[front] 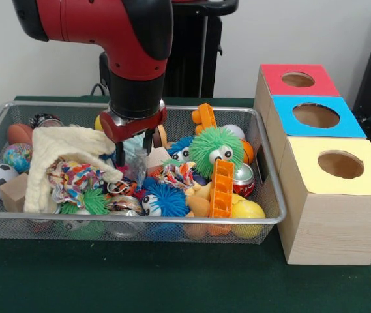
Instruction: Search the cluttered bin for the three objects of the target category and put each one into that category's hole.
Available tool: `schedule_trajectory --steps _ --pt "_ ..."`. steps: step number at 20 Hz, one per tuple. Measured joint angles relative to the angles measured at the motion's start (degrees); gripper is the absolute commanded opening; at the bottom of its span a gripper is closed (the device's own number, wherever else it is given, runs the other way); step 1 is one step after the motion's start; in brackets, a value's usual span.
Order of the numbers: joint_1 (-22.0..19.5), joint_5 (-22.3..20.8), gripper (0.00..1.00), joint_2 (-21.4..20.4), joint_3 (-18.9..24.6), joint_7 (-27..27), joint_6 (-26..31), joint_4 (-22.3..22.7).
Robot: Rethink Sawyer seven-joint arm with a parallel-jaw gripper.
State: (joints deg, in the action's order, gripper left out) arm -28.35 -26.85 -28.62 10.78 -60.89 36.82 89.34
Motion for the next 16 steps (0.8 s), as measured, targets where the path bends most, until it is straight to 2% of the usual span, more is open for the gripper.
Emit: schedule_trajectory --steps 16 --pt "1.17 0.87 1.00 0.11 -1.37 0.00 -0.01 0.17"
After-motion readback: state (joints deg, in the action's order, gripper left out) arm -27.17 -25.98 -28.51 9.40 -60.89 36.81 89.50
